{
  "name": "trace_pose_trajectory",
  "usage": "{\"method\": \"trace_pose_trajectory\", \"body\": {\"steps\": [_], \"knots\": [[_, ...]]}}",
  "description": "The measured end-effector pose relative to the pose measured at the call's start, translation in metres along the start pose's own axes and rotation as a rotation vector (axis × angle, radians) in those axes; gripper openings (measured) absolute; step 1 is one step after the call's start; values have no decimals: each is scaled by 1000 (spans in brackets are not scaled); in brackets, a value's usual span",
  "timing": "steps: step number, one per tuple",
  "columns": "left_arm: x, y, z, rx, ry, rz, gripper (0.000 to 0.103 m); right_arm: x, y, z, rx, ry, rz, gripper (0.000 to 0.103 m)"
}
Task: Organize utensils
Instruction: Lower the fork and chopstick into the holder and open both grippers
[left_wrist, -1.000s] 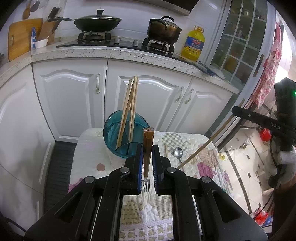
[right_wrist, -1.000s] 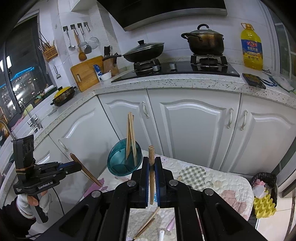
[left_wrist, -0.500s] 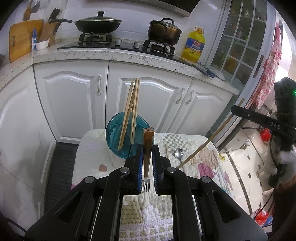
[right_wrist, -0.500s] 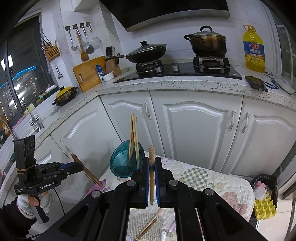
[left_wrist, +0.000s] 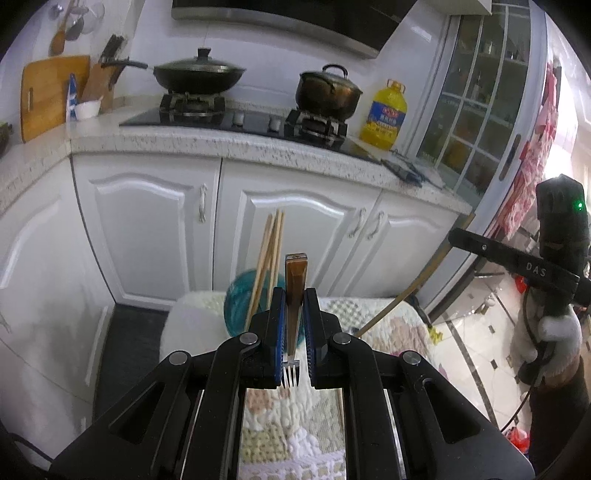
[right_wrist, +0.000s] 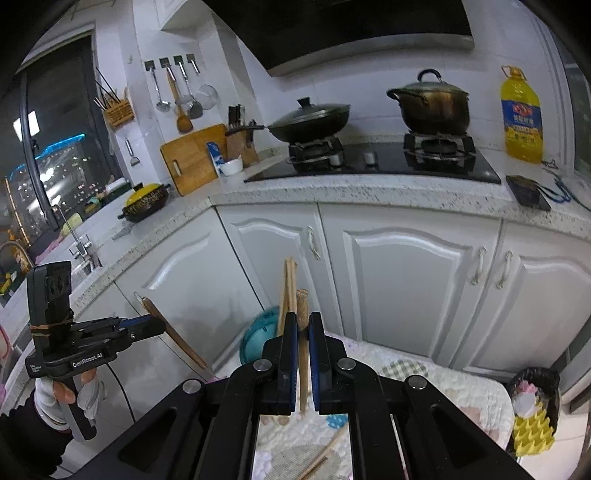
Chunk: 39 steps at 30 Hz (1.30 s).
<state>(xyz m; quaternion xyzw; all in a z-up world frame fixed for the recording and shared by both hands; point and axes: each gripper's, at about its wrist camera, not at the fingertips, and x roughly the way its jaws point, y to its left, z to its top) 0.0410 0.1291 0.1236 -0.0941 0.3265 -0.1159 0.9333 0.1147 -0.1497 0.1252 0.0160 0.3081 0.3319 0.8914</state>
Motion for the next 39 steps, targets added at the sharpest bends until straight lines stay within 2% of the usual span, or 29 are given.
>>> {"method": "trace_pose_trajectory", "body": {"steps": [8, 13, 19, 23, 34, 39], "knots": [[13, 11, 28, -1, -45, 59, 8, 18, 13, 31, -4, -39, 15, 5], [33, 22, 31, -13, -53, 112, 8, 37, 14, 43, 0, -43, 19, 5], [63, 37, 26, -43, -25, 149, 8, 68, 12, 50, 14, -38, 14, 5], [78, 43, 22, -53, -8, 154, 8, 91, 8, 47, 27, -22, 7, 5], [117, 48, 1, -84, 78, 141, 8, 152, -15, 19, 94, 115, 20, 5], [124, 47, -2, -91, 89, 141, 8, 173, -15, 5, 97, 161, 25, 5]]}}
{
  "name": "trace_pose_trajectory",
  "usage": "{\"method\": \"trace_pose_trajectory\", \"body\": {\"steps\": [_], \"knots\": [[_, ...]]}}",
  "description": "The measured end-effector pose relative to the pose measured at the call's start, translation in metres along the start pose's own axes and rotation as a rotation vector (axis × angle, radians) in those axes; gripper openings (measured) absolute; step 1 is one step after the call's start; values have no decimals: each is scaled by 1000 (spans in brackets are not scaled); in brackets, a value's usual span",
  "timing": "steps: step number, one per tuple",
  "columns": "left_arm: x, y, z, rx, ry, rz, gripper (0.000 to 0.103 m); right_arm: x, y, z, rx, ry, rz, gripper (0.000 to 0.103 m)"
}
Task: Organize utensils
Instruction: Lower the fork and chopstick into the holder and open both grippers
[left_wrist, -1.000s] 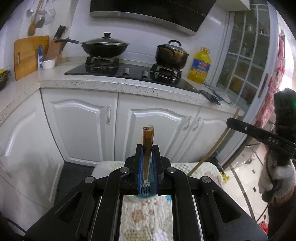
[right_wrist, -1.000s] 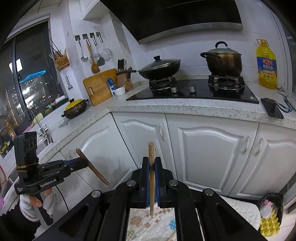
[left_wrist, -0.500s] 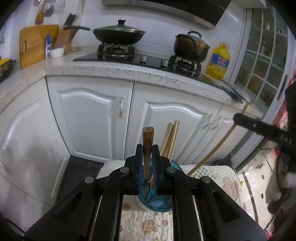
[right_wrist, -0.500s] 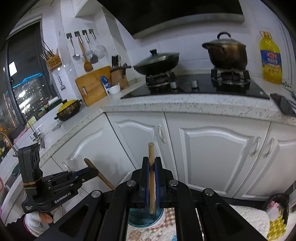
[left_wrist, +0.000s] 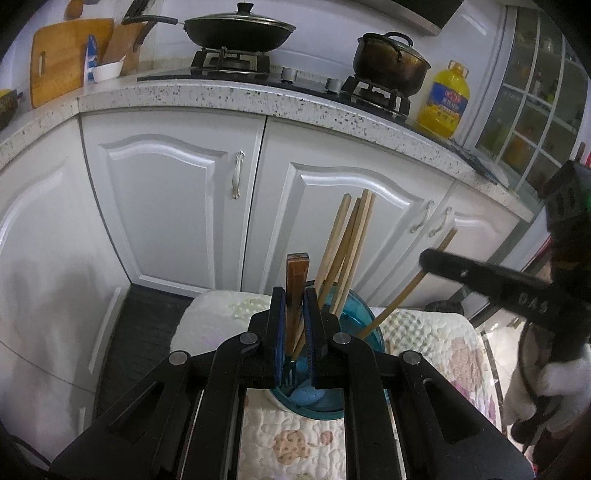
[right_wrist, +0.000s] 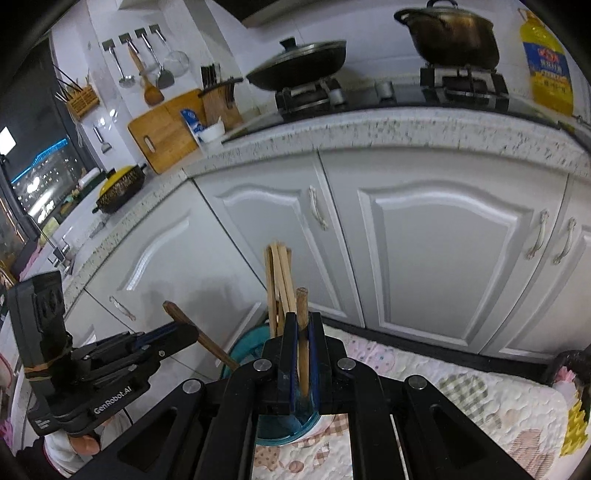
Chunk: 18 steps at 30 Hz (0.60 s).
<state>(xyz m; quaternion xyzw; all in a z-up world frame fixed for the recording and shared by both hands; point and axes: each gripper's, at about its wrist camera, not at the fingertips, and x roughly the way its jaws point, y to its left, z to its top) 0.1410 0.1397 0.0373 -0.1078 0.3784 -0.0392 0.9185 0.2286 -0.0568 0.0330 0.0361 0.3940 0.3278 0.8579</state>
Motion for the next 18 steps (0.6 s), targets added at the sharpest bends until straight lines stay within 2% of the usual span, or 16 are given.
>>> {"method": "trace_pose_trajectory", "body": {"steps": [6, 8, 10, 11, 18], "knots": [[6, 2, -3, -6, 18, 9, 8, 13, -11, -10, 29, 37, -5, 5], [8, 4, -5, -11, 25, 10, 8, 15, -13, -13, 36, 53, -14, 9], [8, 3, -5, -7, 21, 16, 8, 16, -15, -15, 48, 64, -8, 20], [8, 3, -5, -5, 22, 19, 8, 16, -15, -16, 52, 64, -6, 22], [6, 2, -6, -11, 30, 34, 10, 12, -14, -21, 47, 71, -4, 28]]}}
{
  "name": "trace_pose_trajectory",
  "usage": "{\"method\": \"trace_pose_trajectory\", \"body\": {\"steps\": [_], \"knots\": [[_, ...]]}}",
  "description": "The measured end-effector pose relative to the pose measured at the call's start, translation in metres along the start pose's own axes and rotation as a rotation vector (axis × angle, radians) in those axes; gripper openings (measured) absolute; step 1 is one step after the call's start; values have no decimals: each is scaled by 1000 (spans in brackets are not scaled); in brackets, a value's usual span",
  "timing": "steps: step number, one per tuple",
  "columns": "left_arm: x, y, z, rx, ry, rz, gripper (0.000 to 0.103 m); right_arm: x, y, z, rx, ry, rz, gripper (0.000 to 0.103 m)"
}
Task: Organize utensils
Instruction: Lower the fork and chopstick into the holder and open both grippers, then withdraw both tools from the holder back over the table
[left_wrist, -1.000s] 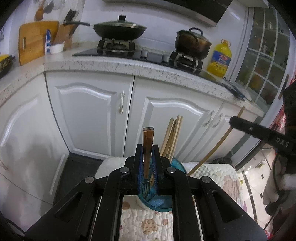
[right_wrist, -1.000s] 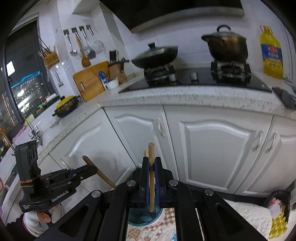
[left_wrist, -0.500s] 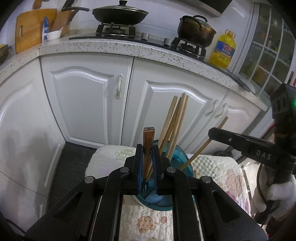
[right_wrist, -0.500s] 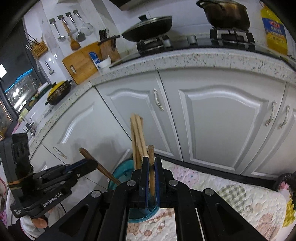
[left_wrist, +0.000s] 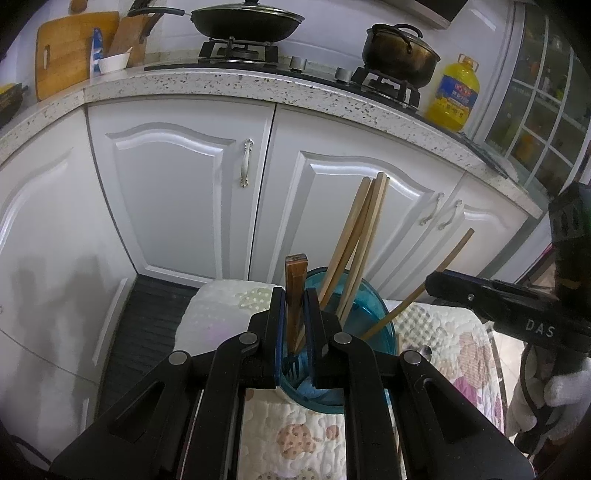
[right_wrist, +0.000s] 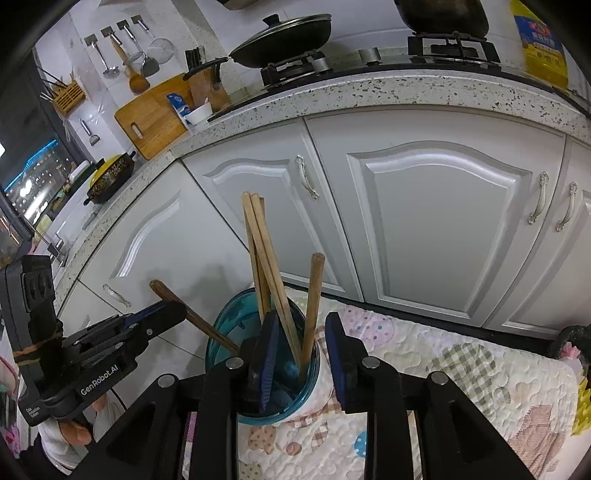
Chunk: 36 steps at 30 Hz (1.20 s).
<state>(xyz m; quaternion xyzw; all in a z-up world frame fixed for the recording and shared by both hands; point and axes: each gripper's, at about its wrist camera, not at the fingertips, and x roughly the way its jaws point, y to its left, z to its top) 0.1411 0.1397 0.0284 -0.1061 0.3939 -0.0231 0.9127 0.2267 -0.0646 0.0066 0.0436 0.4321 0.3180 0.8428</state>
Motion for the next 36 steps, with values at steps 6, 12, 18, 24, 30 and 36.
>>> {"method": "trace_pose_trajectory", "body": {"steps": [6, 12, 18, 24, 30, 36], "knots": [[-7, 0, -2, -14, -6, -14, 29, -7, 0, -9, 5, 0, 2, 30], [-18, -5, -5, -6, -28, -3, 36, -13, 2, -16, 9, -3, 3, 30], [-33, -10, -13, 10, -67, 33, 43, -23, 6, -27, 5, -8, 4, 31], [-50, -17, -21, 28, -100, 61, 47, -36, 8, -39, 7, -17, -6, 33], [-62, -20, -30, 29, -110, 56, 49, -52, 13, -54, -12, -26, -42, 36], [-68, -25, -48, 24, -93, 34, 50, -65, 5, -73, 2, -15, -71, 37]]}}
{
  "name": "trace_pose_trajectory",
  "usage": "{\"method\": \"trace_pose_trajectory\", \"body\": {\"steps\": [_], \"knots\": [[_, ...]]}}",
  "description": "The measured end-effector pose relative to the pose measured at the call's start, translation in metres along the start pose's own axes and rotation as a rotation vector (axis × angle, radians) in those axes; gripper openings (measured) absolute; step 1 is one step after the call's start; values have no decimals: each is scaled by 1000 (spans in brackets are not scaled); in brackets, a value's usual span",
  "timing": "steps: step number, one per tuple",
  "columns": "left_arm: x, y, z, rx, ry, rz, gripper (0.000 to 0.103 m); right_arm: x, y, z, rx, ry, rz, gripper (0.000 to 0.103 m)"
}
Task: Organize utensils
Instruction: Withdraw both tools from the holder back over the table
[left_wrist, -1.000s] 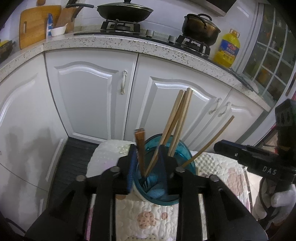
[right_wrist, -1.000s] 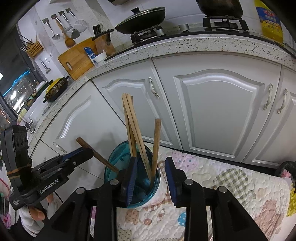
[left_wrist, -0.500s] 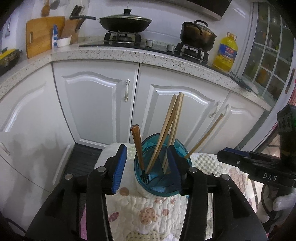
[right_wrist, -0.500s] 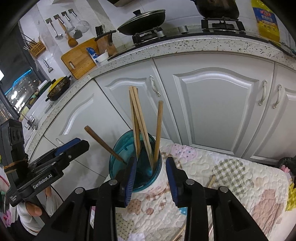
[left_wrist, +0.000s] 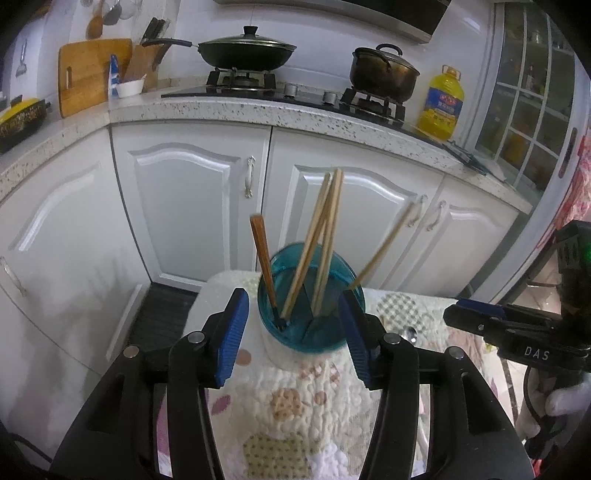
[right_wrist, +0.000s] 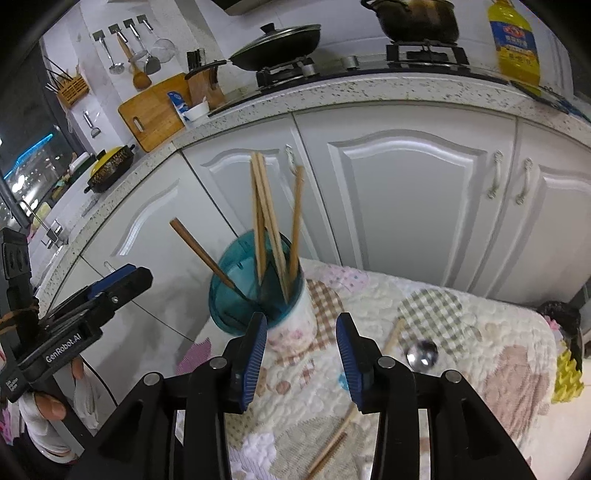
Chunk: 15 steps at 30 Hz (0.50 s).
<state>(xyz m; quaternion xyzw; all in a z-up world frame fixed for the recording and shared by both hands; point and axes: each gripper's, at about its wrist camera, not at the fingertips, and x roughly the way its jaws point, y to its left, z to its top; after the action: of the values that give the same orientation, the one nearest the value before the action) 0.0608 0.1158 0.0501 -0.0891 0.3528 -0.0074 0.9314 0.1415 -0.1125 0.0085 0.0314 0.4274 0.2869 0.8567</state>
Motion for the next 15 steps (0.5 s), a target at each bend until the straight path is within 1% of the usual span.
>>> {"method": "trace_pose_trajectory", "body": {"steps": [10, 15], "knots": [[-4, -3, -32, -17, 48, -29, 50, -14, -33, -44, 48, 47, -67, 38], [-1, -4, -47, -23, 78, -42, 50, -19, -51, -64, 86, 67, -83, 38]]}}
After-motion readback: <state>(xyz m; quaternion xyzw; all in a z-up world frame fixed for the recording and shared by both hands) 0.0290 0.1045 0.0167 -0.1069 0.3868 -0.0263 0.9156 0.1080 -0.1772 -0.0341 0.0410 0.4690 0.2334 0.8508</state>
